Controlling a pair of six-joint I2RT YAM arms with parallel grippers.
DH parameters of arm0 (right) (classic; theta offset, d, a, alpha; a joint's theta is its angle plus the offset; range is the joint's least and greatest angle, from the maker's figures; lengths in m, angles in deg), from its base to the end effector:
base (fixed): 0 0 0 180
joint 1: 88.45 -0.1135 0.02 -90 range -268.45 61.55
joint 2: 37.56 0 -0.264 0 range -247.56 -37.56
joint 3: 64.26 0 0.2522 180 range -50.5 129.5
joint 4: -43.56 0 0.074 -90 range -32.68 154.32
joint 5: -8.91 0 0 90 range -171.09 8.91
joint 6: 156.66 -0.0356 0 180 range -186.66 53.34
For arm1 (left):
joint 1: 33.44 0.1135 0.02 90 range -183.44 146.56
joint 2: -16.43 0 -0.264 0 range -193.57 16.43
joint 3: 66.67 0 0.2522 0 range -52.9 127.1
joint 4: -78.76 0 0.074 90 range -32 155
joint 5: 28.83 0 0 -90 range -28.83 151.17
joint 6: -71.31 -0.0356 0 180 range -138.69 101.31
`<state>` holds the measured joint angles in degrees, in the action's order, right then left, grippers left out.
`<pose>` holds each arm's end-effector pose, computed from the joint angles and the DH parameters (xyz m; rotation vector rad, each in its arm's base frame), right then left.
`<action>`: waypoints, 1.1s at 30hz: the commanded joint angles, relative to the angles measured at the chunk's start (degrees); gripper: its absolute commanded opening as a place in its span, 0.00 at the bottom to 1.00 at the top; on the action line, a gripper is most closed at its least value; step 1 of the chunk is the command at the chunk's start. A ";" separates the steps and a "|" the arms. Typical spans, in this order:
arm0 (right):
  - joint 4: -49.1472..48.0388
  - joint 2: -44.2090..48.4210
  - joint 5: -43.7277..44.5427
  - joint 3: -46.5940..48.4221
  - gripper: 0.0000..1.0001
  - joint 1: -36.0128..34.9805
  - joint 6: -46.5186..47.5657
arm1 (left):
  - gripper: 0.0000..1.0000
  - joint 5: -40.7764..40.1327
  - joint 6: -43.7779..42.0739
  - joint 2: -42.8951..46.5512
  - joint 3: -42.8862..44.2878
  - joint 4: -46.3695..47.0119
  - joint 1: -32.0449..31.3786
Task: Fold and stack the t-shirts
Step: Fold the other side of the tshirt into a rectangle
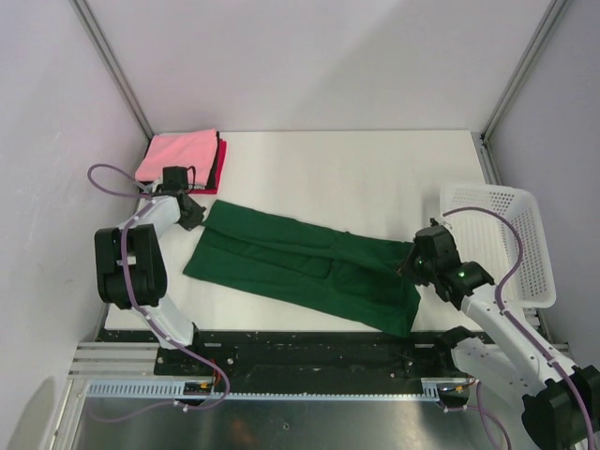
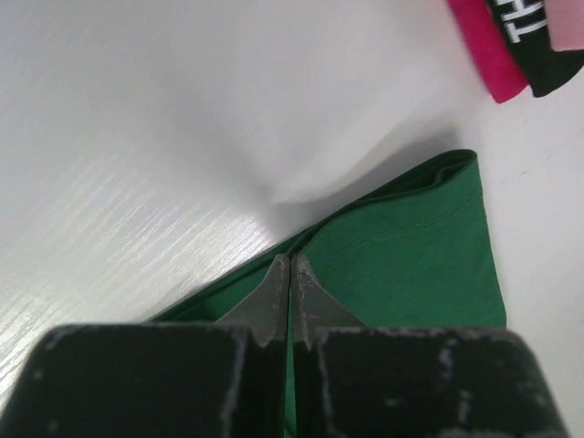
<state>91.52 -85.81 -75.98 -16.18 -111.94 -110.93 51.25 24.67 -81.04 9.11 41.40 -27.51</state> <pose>0.1567 0.0646 0.2282 0.4836 2.4052 0.4322 0.3423 0.0417 0.1885 -1.1306 2.3158 -0.0171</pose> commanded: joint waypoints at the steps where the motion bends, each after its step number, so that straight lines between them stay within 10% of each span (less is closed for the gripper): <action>1: 0.98 -0.45 2.14 -1.15 0.00 -0.60 -1.54 | 0.00 -1.20 0.75 1.40 -0.48 0.28 0.61; 33: 4.49 4.05 1.83 -3.17 0.00 -2.99 -4.90 | 0.00 -1.78 1.63 5.93 -4.91 -1.20 2.14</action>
<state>96.54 -81.68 -74.91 -17.01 -114.19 -113.84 51.23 24.93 -77.30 5.31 40.07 -26.11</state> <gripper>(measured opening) 0.010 0.005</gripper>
